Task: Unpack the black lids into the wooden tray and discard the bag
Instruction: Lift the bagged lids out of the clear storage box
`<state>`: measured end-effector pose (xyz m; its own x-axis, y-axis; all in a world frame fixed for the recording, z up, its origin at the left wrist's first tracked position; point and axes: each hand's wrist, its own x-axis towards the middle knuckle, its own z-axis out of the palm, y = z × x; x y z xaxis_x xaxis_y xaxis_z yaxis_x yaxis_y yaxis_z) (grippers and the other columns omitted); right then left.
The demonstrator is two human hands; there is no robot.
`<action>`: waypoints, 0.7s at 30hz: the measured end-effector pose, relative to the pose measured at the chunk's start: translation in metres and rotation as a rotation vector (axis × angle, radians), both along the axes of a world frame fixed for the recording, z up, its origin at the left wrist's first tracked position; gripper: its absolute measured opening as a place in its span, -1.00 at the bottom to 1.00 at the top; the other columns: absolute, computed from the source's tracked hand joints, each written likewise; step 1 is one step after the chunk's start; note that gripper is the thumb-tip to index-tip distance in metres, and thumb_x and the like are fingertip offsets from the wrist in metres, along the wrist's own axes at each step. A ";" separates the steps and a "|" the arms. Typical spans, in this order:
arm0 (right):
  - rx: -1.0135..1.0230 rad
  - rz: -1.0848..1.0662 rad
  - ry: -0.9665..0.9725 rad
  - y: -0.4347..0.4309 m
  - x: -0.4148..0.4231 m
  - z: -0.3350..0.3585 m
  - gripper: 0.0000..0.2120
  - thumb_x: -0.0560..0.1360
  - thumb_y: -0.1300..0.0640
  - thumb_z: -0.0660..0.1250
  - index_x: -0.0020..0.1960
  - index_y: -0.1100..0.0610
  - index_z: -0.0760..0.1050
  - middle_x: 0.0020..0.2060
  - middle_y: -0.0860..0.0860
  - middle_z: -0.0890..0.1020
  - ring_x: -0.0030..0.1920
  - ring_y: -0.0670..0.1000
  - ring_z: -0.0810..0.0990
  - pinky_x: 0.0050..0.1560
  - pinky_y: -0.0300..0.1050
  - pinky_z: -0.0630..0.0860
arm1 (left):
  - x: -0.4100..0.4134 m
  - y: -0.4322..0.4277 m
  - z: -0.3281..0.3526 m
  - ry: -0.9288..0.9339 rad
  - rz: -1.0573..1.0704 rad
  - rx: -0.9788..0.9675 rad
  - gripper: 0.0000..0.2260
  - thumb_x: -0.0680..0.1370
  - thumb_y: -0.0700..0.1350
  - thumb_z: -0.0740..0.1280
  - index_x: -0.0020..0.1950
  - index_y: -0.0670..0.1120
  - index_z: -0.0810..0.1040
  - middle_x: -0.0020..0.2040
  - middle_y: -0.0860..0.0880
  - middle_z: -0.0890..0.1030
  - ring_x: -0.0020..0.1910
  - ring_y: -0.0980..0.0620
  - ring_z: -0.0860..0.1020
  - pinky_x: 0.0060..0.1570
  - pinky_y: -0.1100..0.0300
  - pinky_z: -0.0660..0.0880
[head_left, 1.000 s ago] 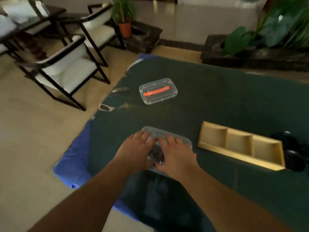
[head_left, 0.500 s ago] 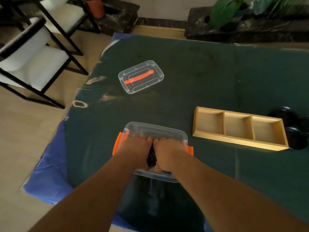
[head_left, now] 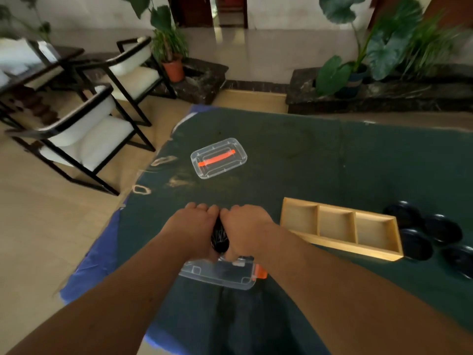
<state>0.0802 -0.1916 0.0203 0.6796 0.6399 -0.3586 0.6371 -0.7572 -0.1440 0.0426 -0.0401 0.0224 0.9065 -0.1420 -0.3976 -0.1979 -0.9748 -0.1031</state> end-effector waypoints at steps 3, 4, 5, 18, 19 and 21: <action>-0.003 -0.047 -0.038 -0.052 0.001 0.014 -0.33 0.32 -0.26 0.57 0.26 0.05 0.42 -0.07 0.01 0.51 -0.13 0.07 0.50 -0.13 0.03 0.49 | 0.008 -0.050 0.015 -0.047 -0.049 -0.029 -0.27 0.21 0.35 0.47 0.25 0.02 0.42 0.17 -0.03 0.61 0.13 -0.11 0.56 0.15 -0.04 0.60; -0.024 -0.069 -0.038 -0.073 0.000 0.014 -0.32 0.33 -0.29 0.55 0.28 0.04 0.42 -0.07 0.01 0.50 -0.12 0.06 0.48 -0.10 0.03 0.47 | 0.011 -0.072 0.014 -0.045 -0.075 -0.043 -0.27 0.21 0.35 0.46 0.26 0.02 0.42 0.17 -0.04 0.61 0.13 -0.11 0.56 0.15 -0.05 0.59; -0.051 -0.092 -0.037 -0.096 -0.001 0.011 -0.31 0.34 -0.31 0.54 0.28 0.03 0.42 -0.07 0.00 0.49 -0.12 0.05 0.47 -0.09 0.03 0.46 | 0.014 -0.095 0.010 -0.038 -0.100 -0.059 -0.26 0.21 0.35 0.46 0.27 0.02 0.42 0.17 -0.04 0.60 0.13 -0.12 0.56 0.15 -0.05 0.59; -0.175 -0.288 0.147 -0.280 -0.083 -0.142 -0.20 0.24 -0.38 0.53 0.30 0.04 0.41 0.02 0.03 0.57 -0.02 0.17 0.65 -0.02 0.16 0.68 | -0.042 -0.277 -0.144 0.216 -0.266 -0.122 -0.23 0.27 0.35 0.45 0.37 0.01 0.40 0.21 -0.04 0.57 0.15 -0.11 0.52 0.16 -0.05 0.56; -0.160 -0.314 0.150 -0.282 -0.087 -0.148 -0.19 0.25 -0.38 0.52 0.32 0.04 0.40 0.04 0.04 0.56 0.00 0.18 0.64 0.00 0.15 0.67 | -0.043 -0.278 -0.147 0.206 -0.291 -0.111 -0.22 0.28 0.37 0.45 0.38 0.01 0.39 0.23 -0.04 0.57 0.16 -0.11 0.52 0.17 -0.05 0.55; -0.112 -0.425 0.161 -0.281 -0.095 -0.154 -0.18 0.27 -0.39 0.51 0.33 0.04 0.36 0.09 0.05 0.55 0.06 0.18 0.63 0.04 0.13 0.63 | -0.038 -0.279 -0.149 0.164 -0.360 -0.094 -0.20 0.31 0.35 0.46 0.44 0.01 0.38 0.30 -0.05 0.55 0.24 -0.13 0.50 0.23 -0.08 0.53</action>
<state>-0.0147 -0.4729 -0.1333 0.8032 0.2682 -0.5320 0.2432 -0.9628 -0.1182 0.0046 -0.3188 -0.1271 0.7176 -0.4818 -0.5029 -0.5350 -0.8437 0.0450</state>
